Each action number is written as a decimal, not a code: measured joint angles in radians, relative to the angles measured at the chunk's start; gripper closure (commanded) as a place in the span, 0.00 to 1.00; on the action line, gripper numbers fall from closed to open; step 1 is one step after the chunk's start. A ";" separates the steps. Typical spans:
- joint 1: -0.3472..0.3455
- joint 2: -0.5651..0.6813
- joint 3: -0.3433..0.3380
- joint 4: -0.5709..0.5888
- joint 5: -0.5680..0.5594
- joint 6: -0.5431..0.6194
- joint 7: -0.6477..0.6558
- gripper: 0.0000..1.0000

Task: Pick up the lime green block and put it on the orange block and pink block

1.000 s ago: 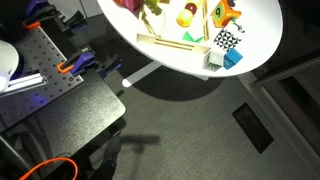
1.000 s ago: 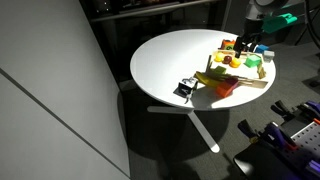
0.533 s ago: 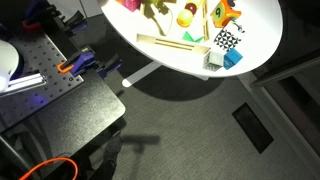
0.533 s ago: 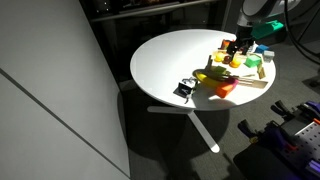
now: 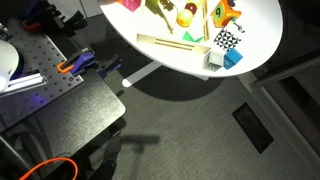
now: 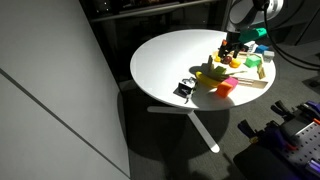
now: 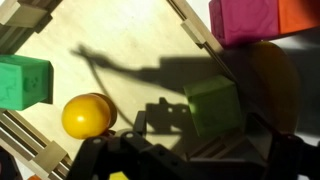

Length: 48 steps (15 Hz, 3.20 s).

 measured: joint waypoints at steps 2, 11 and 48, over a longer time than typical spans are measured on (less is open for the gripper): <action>0.000 0.031 0.009 0.026 0.005 0.000 0.000 0.00; 0.009 0.116 0.035 0.082 0.013 0.000 0.000 0.00; 0.055 0.070 0.030 0.122 0.012 0.000 0.054 0.97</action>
